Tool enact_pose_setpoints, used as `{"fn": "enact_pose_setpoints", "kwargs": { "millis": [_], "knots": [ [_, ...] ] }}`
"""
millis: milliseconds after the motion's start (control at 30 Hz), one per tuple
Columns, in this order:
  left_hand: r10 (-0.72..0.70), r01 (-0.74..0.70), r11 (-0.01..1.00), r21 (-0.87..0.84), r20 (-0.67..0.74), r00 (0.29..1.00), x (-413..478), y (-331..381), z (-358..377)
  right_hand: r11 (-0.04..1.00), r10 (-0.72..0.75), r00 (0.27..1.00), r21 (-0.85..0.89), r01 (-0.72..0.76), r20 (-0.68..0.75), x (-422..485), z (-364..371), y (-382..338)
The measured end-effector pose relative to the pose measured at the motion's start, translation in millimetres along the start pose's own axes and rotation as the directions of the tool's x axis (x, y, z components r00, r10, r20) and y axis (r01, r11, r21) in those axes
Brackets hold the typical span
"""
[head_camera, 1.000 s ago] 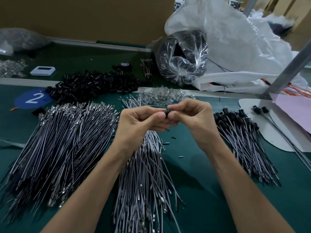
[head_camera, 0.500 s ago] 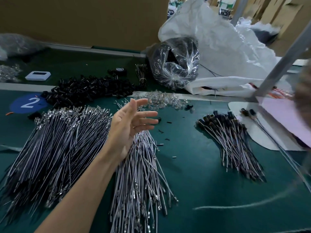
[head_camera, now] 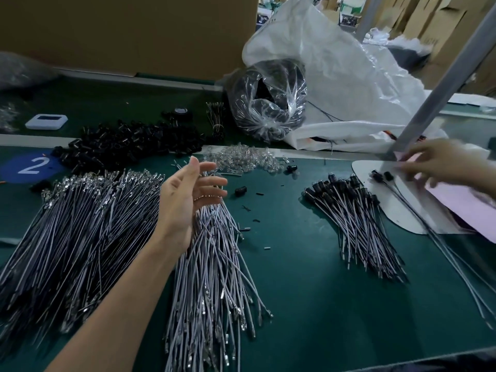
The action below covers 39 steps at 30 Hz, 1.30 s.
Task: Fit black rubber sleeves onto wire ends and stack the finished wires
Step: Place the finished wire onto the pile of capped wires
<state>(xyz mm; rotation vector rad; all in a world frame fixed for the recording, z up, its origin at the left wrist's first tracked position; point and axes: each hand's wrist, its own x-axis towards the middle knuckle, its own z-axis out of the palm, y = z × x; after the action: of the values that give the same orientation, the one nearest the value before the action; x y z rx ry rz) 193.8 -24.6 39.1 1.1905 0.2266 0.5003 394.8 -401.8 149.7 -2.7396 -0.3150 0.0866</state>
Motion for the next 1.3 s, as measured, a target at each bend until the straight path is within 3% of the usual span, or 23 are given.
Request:
{"fn": "enact_pose_setpoints", "kwargs": {
  "millis": [100, 233, 300, 367, 433, 500, 633, 767, 833, 933, 1067, 1200, 1300],
  "knots": [
    [-0.023, 0.022, 0.999, -0.025, -0.078, 0.997, 3, 0, -6, 0.974, -0.050, 0.998, -0.225, 0.038, -0.049, 16, 49, -5],
    [-0.036, 0.025, 0.998, -0.065, -0.167, 0.985, 7, 1, -11, 0.903, -0.027, 0.988, -0.427, -0.041, -0.152, 25, 65, -23],
    [-0.015, 0.003, 0.998, -0.060, -0.191, 0.982, 7, 1, -11, 0.911, -0.111, 0.947, -0.412, -0.024, -0.300, 21, 67, -46],
    [0.013, -0.022, 0.999, -0.042, -0.215, 0.977, 8, 1, -11, 0.940, -0.250, 0.898, -0.314, 0.135, -0.363, 11, 77, -81],
    [0.035, -0.044, 0.999, -0.029, -0.244, 0.969, 8, 1, -11, 0.931, -0.365, 0.889, -0.081, 0.357, -0.277, -10, 97, -125],
    [0.046, -0.057, 0.998, -0.035, -0.264, 0.963, 8, 0, -11, 0.884, -0.433, 0.894, 0.142, 0.446, -0.112, -35, 126, -166],
    [0.074, -0.085, 0.996, -0.026, -0.290, 0.954, 6, 0, -11, 0.917, -0.336, 0.937, 0.260, 0.302, 0.096, -53, 186, -222],
    [0.073, -0.082, 0.996, -0.018, -0.304, 0.950, 6, 0, -10, 0.970, -0.187, 0.972, 0.184, 0.160, 0.141, -50, 212, -243],
    [0.070, -0.078, 0.997, -0.015, -0.308, 0.949, 6, 0, -10, 0.957, -0.161, 0.976, 0.267, 0.117, 0.149, -46, 214, -241],
    [0.071, -0.077, 0.997, -0.006, -0.308, 0.949, 6, 0, -10, 0.858, -0.144, 0.985, 0.508, 0.079, 0.090, -49, 206, -234],
    [0.061, -0.053, 0.998, 0.039, -0.258, 0.964, 6, 0, -9, 0.552, -0.175, 0.985, 0.829, 0.090, 0.010, -58, 176, -230],
    [0.057, -0.039, 0.968, 0.247, -0.067, 0.996, 3, -4, -3, 0.369, -0.218, 0.966, 0.905, 0.211, -0.136, -66, 142, -235],
    [0.061, -0.056, 0.953, 0.299, -0.007, 0.998, 2, -6, 0, 0.311, -0.260, 0.947, 0.911, 0.269, -0.191, -69, 126, -237]
  ]
}}
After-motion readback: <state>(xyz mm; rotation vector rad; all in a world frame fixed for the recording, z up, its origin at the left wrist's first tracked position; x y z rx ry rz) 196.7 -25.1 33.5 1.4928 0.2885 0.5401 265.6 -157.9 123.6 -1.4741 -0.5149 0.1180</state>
